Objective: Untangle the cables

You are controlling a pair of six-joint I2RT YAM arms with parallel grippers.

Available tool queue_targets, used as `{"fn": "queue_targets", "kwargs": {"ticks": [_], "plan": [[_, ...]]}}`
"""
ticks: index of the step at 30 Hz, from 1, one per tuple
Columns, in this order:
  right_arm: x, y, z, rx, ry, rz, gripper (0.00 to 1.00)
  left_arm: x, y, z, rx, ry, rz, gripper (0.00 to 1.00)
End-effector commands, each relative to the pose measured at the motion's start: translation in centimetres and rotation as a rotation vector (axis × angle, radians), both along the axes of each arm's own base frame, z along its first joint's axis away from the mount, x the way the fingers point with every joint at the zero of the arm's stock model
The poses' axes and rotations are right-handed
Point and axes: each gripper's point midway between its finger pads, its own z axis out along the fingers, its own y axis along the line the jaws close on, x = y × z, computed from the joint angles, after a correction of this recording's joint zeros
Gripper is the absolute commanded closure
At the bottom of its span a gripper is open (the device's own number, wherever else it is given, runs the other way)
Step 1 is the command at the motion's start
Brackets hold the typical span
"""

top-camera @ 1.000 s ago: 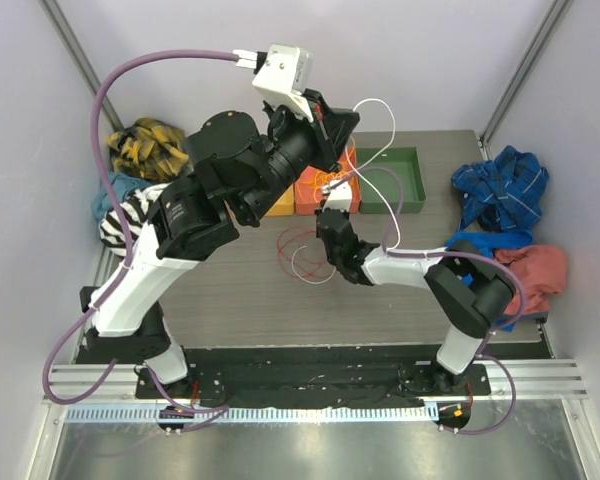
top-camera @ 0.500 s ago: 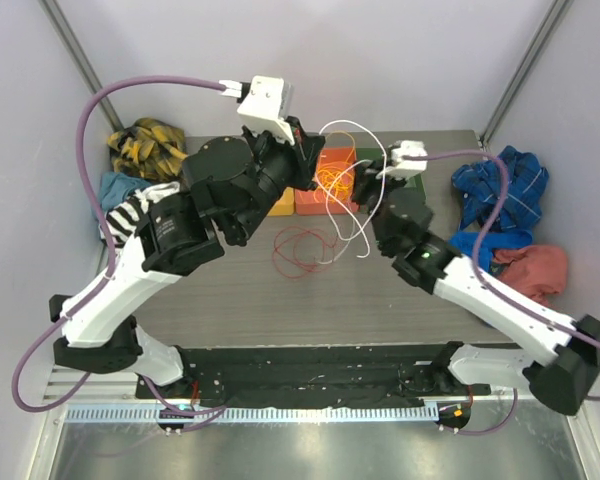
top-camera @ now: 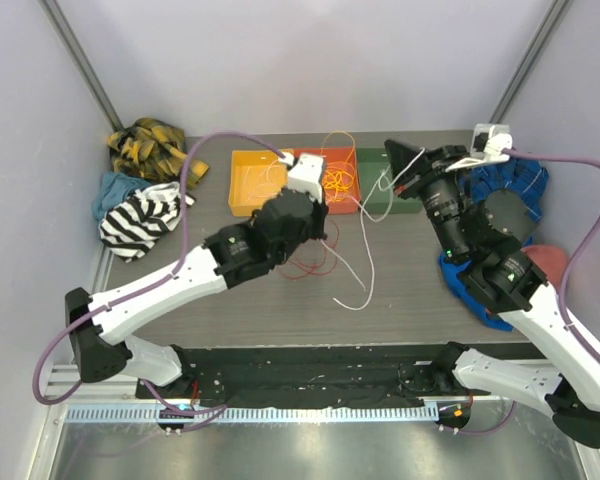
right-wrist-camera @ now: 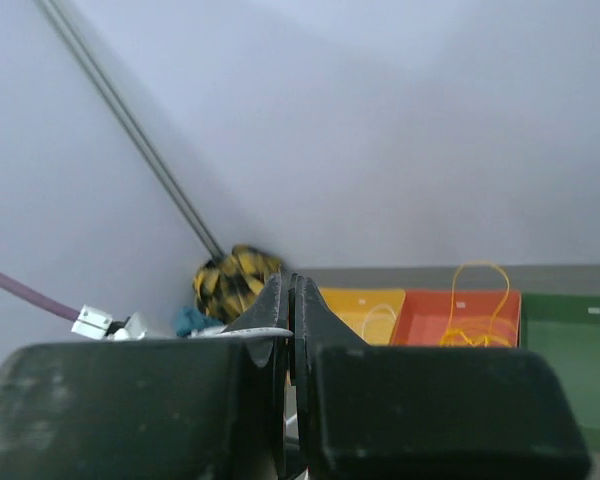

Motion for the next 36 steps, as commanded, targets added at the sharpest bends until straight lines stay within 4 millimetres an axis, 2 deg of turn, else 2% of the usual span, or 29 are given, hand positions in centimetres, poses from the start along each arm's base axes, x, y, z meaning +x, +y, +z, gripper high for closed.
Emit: {"fn": "queue_targets", "kwargs": {"ticks": [1, 5, 9, 10, 11, 15, 19, 20, 23, 27, 29, 30, 32, 33, 35, 36], "plan": [[0.2, 2.5, -5.5, -0.066, 0.121, 0.092, 0.99, -0.6, -2.4, 1.4, -0.253, -0.025, -0.058, 0.91], [0.4, 3.7, -7.5, -0.071, 0.156, 0.134, 0.99, -1.2, -3.2, 1.3, -0.302, -0.029, -0.109, 0.88], [0.7, 4.7, -8.1, -0.075, 0.171, 0.158, 0.99, -2.5, -3.7, 2.7, -0.385, -0.049, -0.186, 0.81], [0.7, 4.8, -8.1, -0.071, 0.173, 0.161, 0.99, -2.6, -3.7, 2.5, -0.392, -0.046, -0.194, 0.79], [0.8, 4.9, -8.3, -0.069, 0.175, 0.165, 0.99, -2.9, -3.5, 3.3, -0.426, -0.061, -0.203, 0.73], [1.2, 5.6, -9.5, -0.071, 0.201, 0.173, 0.99, -3.8, -3.3, 3.8, -0.471, -0.07, -0.239, 0.62], [1.7, 6.6, -11.1, -0.074, 0.235, 0.19, 0.99, -3.7, -2.7, 2.8, -0.466, -0.069, -0.222, 0.46], [1.8, 6.6, -11.2, -0.074, 0.237, 0.189, 0.99, -3.7, -2.6, 2.7, -0.463, -0.07, -0.217, 0.38], [2.3, 7.0, -11.8, -0.085, 0.246, 0.183, 0.99, -3.2, -2.1, 1.6, -0.44, -0.063, -0.18, 0.25], [3.3, 7.1, -13.8, -0.121, 0.279, 0.144, 0.99, -2.7, -1.3, -1.3, -0.349, -0.01, -0.122, 0.23], [3.6, 7.3, -14.7, -0.137, 0.291, 0.141, 0.99, -2.8, -0.6, -3.3, -0.307, 0.031, -0.095, 0.22], [3.7, 7.4, -14.9, -0.142, 0.295, 0.142, 0.99, -2.8, -0.1, -5.0, -0.284, 0.051, -0.07, 0.22], [3.9, 7.7, -13.9, -0.12, 0.266, 0.147, 0.99, -3.1, 0.7, -6.0, -0.3, 0.069, -0.051, 0.2], [4.2, 8.0, -14.1, -0.131, 0.267, 0.143, 0.99, -3.2, 1.3, -7.6, -0.283, 0.088, -0.033, 0.19], [4.8, 8.1, -12.9, -0.125, 0.246, 0.135, 0.99, -3.7, 2.1, -8.8, -0.278, 0.124, -0.013, 0.19], [5.5, 8.6, -13.4, -0.141, 0.255, 0.132, 0.99, -3.8, 2.8, -10.1, -0.254, 0.15, 0.015, 0.19]]}}
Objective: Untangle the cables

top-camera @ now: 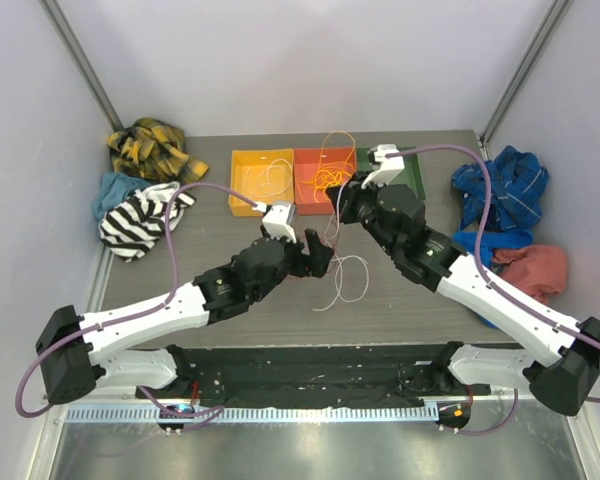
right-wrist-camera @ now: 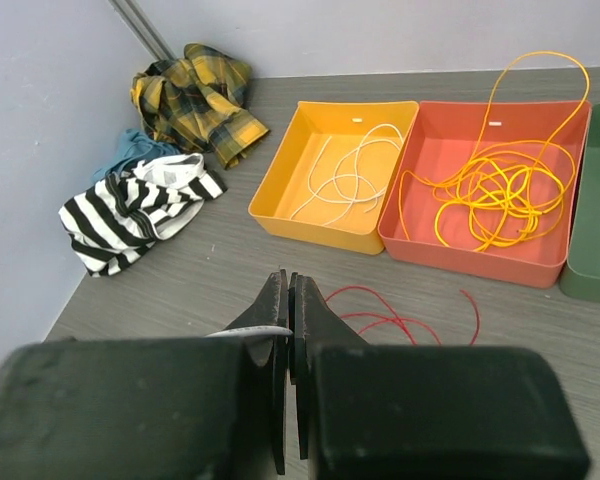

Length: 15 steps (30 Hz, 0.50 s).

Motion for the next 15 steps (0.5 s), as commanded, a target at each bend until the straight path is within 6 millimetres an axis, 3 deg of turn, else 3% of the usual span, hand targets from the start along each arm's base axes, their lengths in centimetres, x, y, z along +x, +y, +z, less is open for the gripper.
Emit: {"fn": "queue_targets", "kwargs": {"ticks": [1, 3, 5, 9, 14, 15], "plan": [[1.9, 0.7, 5.4, 0.072, -0.116, -0.025, 0.99, -0.1, 3.1, -1.9, 0.001, 0.07, 0.12, 0.19], [3.4, 1.5, 5.2, 0.05, -0.111, -0.028, 0.99, -1.0, 5.4, -3.9, 0.049, 0.135, 0.171, 0.19], [4.6, 1.9, 6.9, 0.067, -0.136, -0.037, 0.99, -1.5, 7.4, -4.9, 0.072, 0.16, 0.215, 0.2], [7.7, 2.5, 8.9, 0.089, -0.164, -0.054, 0.99, -3.4, 12.1, -5.5, 0.019, 0.184, 0.294, 0.21], [10.8, 4.4, 13.2, 0.129, -0.233, -0.031, 0.99, -4.9, 15.3, -7.4, -0.004, 0.215, 0.341, 0.22], [10.8, 4.4, 15.6, 0.157, -0.275, -0.028, 0.99, -5.2, 15.7, -7.5, -0.012, 0.22, 0.337, 0.23]]}}
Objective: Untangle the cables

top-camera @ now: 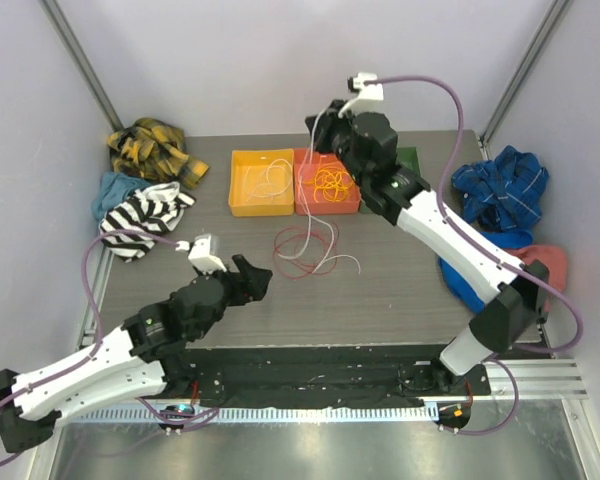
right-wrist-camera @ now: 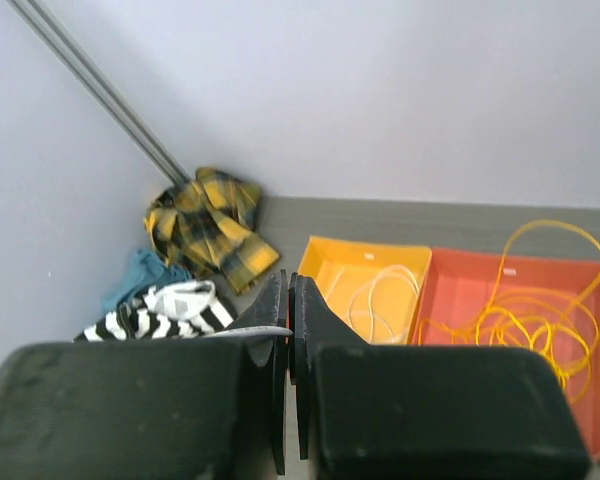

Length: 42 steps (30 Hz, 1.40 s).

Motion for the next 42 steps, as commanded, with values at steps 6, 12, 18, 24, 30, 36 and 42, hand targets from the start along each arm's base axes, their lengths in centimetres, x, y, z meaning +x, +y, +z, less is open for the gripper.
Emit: {"fn": "queue_targets", "kwargs": {"ticks": [6, 12, 18, 24, 30, 36, 42], "plan": [[2.4, 3.0, 12.9, 0.136, -0.268, 0.089, 0.99, -1.4, 2.0, -5.2, 0.056, 0.12, 0.043, 0.24], [6.3, 2.8, 16.3, 0.228, -0.356, 0.108, 0.99, -2.0, -1.0, -8.6, 0.045, 0.224, -0.032, 0.27], [9.1, 1.1, 19.4, 0.352, -0.455, 0.121, 0.99, -2.1, -2.6, -11.5, 0.098, 0.274, -0.081, 0.27], [8.8, 0.8, 21.0, 0.44, -0.536, 0.194, 0.99, -2.2, -4.4, -12.1, 0.15, 0.285, -0.166, 0.26], [10.4, 2.7, 18.7, 0.455, -0.507, 0.242, 0.99, -2.3, -5.4, -13.2, 0.178, 0.31, -0.204, 0.26], [14.9, 6.8, 8.6, 0.362, -0.306, 0.272, 0.99, -2.4, -5.3, -13.7, 0.191, 0.322, -0.207, 0.27], [16.3, 11.8, -0.2, 0.245, -0.181, 0.311, 0.99, -2.5, -4.8, -13.8, 0.204, 0.32, -0.197, 0.27]]}}
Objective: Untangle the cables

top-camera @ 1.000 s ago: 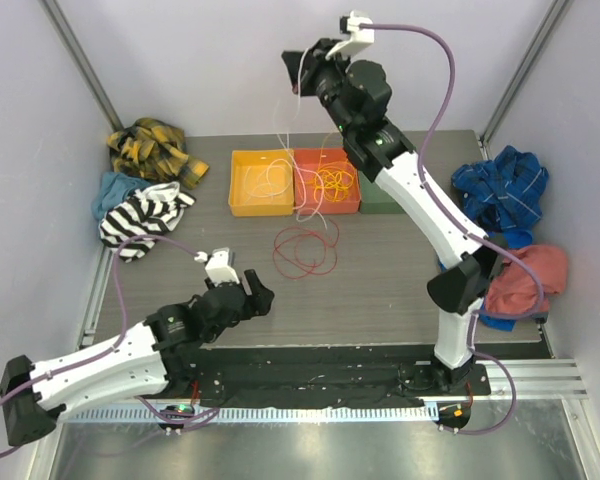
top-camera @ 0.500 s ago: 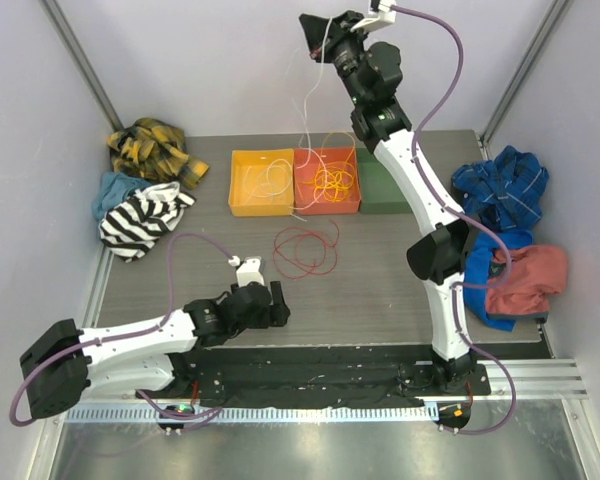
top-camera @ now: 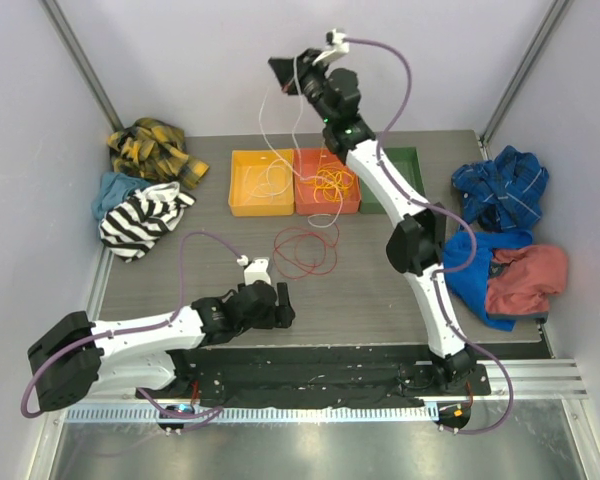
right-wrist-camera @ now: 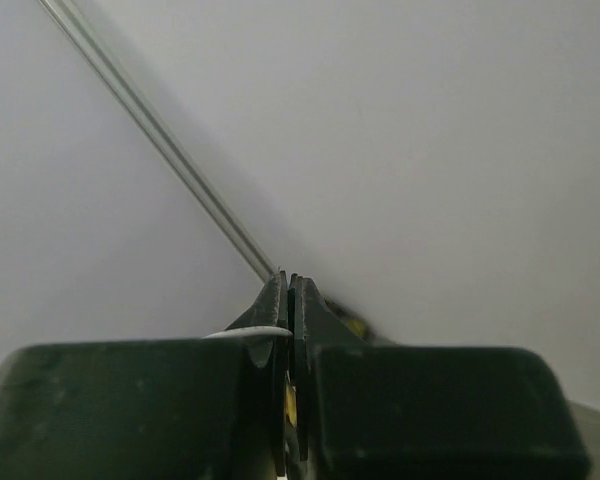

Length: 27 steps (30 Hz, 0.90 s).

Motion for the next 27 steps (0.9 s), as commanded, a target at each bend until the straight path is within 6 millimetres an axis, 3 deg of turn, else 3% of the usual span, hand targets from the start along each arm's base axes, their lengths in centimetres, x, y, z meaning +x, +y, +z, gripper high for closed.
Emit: {"fn": "queue_targets", "kwargs": {"ticks": [1, 6, 13, 15, 16, 17, 19, 20, 24, 25, 27], "plan": [[-0.1, 3.9, -5.5, -0.096, 0.064, 0.061, 0.99, 0.8, -0.9, 1.8, -0.048, -0.046, 0.003, 0.27], [1.3, 4.3, -9.9, -0.152, 0.144, 0.029, 0.99, 0.9, 0.0, 2.1, -0.052, -0.062, 0.032, 0.27], [2.3, 5.0, -20.2, -0.323, 0.313, -0.001, 0.99, 0.8, 1.1, 2.7, -0.088, -0.091, 0.064, 0.27], [2.4, 5.1, -21.6, -0.357, 0.329, -0.015, 0.98, 0.7, 1.4, 2.7, -0.087, -0.092, 0.073, 0.27], [2.1, 5.1, -22.9, -0.387, 0.364, -0.023, 0.9, 0.7, 1.5, 2.8, -0.086, -0.093, 0.076, 0.27], [2.3, 4.8, -23.7, -0.416, 0.372, -0.05, 0.74, 0.8, 1.6, 2.9, -0.085, -0.094, 0.08, 0.27], [2.0, 4.7, -24.6, -0.458, 0.392, -0.079, 0.58, 0.7, 1.8, 2.8, -0.076, -0.091, 0.088, 0.27], [1.9, 4.4, -24.7, -0.485, 0.388, -0.107, 0.45, 0.8, 1.9, 2.9, -0.076, -0.093, 0.093, 0.27], [1.1, 4.0, -24.8, -0.559, 0.393, -0.155, 0.24, 0.8, 2.0, 3.3, -0.083, -0.098, 0.097, 0.27], [0.9, 3.6, -25.6, -0.579, 0.413, -0.169, 0.18, 0.8, 2.0, 3.6, -0.089, -0.101, 0.099, 0.27], [0.9, 2.5, -24.6, -0.579, 0.418, -0.221, 0.11, 0.9, 2.0, 4.2, -0.091, -0.107, 0.103, 0.27]]}}
